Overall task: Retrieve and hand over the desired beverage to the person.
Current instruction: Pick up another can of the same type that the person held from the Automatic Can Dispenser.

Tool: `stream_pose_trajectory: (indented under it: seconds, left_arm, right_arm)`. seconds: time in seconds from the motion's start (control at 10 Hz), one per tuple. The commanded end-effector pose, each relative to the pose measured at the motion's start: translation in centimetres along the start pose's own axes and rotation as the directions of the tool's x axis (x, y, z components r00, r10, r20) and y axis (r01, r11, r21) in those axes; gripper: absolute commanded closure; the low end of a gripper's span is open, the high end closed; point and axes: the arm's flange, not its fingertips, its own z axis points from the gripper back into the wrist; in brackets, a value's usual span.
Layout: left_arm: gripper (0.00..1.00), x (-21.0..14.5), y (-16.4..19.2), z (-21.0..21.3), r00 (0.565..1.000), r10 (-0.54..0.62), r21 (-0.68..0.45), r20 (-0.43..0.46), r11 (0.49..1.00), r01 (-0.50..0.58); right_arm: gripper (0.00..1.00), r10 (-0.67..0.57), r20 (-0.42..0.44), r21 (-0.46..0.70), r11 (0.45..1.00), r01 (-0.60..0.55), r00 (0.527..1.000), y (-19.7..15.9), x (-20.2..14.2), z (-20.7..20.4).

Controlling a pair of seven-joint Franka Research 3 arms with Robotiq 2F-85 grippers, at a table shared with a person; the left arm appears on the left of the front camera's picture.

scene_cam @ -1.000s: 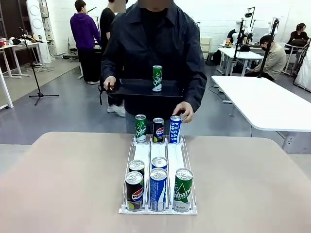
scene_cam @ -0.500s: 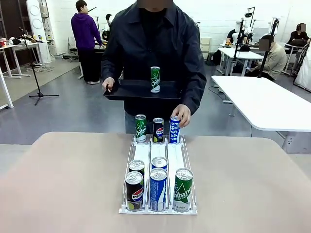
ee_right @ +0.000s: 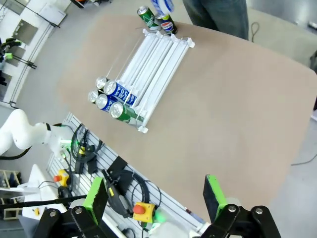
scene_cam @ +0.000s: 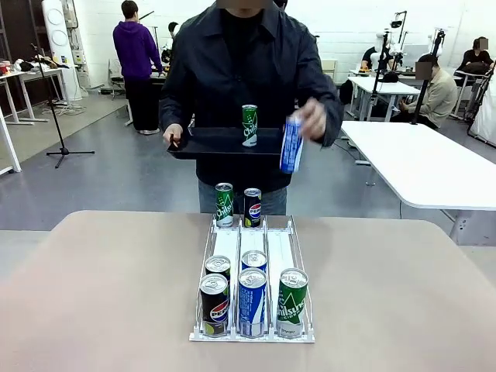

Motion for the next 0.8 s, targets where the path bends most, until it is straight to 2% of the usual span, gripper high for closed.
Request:
stream_pose_trajectory:
  seconds: [0.0, 0.7]
  left_arm:
    - [0.0, -0.09, 0.13, 0.1, 1.0, -0.022, -0.016, 0.011, 1.0, 0.022]
    - [0.0, -0.09, 0.13, 0.1, 1.0, -0.022, -0.016, 0.011, 1.0, 0.022]
  right_arm:
    - [0.0, 0.015, 0.0, 0.02, 1.0, -0.016, 1.0, -0.19, 0.09, 0.1]
    - [0.0, 0.015, 0.0, 0.02, 1.0, -0.016, 1.0, -0.19, 0.09, 0.1]
